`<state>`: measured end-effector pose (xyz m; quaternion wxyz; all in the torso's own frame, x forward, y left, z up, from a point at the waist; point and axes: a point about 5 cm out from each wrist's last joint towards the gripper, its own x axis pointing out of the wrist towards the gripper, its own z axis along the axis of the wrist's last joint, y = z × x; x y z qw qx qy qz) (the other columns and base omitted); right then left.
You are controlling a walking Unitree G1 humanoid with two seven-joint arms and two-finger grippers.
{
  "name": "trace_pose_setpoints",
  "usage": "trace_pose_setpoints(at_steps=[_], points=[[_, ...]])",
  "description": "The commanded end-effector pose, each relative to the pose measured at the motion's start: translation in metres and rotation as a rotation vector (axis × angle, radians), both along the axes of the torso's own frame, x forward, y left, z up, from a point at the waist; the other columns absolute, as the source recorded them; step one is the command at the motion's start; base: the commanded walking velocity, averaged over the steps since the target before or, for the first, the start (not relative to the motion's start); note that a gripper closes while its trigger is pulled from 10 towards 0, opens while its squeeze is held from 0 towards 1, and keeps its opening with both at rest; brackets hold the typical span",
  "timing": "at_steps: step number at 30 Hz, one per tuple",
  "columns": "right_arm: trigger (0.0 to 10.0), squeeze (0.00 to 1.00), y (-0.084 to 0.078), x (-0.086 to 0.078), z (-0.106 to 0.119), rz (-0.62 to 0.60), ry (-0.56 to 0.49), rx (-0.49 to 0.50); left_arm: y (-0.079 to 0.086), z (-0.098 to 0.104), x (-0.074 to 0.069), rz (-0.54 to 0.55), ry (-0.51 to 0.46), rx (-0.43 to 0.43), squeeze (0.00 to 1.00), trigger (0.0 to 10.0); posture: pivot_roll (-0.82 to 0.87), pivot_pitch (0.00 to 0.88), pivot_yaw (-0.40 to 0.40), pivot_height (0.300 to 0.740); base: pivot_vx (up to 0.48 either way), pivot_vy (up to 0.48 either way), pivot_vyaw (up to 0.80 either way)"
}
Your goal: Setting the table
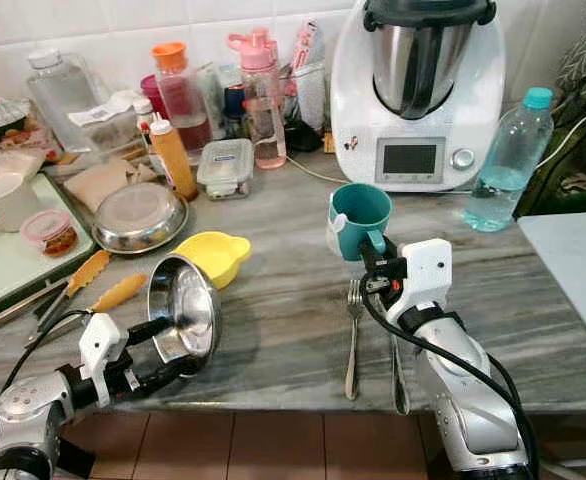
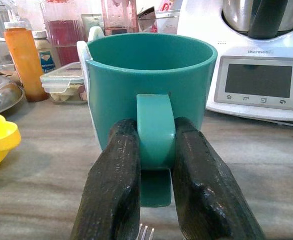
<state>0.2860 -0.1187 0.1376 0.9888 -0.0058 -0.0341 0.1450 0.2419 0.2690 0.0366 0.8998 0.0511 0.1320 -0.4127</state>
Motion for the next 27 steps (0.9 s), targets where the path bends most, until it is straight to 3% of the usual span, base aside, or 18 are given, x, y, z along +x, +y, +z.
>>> trace_pose_setpoints(at_steps=[1,12,14,15,16,17,18,19,27], points=[[10.0,0.00,0.005,0.003,0.006,0.010,-0.028,-0.001,-0.006,-0.047,-0.048,-0.091,0.307,0.082,0.00,10.0,-0.06,0.044,0.066,0.740,0.000,0.000,0.00],[10.0,0.00,0.003,0.005,0.006,-0.002,-0.035,-0.005,-0.007,-0.058,-0.058,-0.061,0.333,0.167,0.00,10.0,-0.06,0.042,0.069,0.740,0.000,0.000,0.00],[10.0,0.00,0.002,0.006,0.006,-0.006,-0.036,-0.006,-0.014,-0.027,-0.031,-0.210,0.172,0.014,0.00,10.0,-0.06,0.040,0.069,0.740,0.000,0.000,0.00],[10.0,0.00,0.002,0.006,0.006,-0.007,-0.037,-0.007,-0.026,0.025,-0.005,-0.365,-0.030,-0.082,0.00,10.0,-0.06,0.039,0.069,0.740,0.000,0.000,0.00],[10.0,0.00,0.002,0.007,0.006,-0.008,-0.037,-0.008,-0.039,0.048,-0.001,-0.416,-0.082,-0.104,0.00,10.0,-0.06,0.038,0.068,0.740,0.000,0.000,0.00],[10.0,0.00,0.001,0.007,0.006,-0.009,-0.037,-0.008,-0.050,0.062,-0.001,-0.455,-0.106,-0.121,0.00,10.0,-0.06,0.038,0.068,0.740,0.000,0.000,0.00],[10.0,0.00,0.001,0.007,0.006,-0.009,-0.037,-0.008,-0.050,0.062,-0.001,-0.455,-0.106,-0.121,0.00,10.0,-0.06,0.038,0.068,0.740,0.000,0.000,0.00],[10.0,0.00,0.001,0.008,0.006,-0.010,-0.039,-0.009,-0.067,0.082,0.000,-0.473,-0.130,-0.151,0.00,10.0,-0.06,0.037,0.067,0.740,0.000,0.000,0.00],[10.0,0.00,0.000,0.010,0.006,-0.016,-0.046,-0.013,-0.116,0.150,-0.002,-0.535,-0.141,-0.248,0.00,10.0,-0.07,0.035,0.071,0.740,0.000,0.000,0.00]])
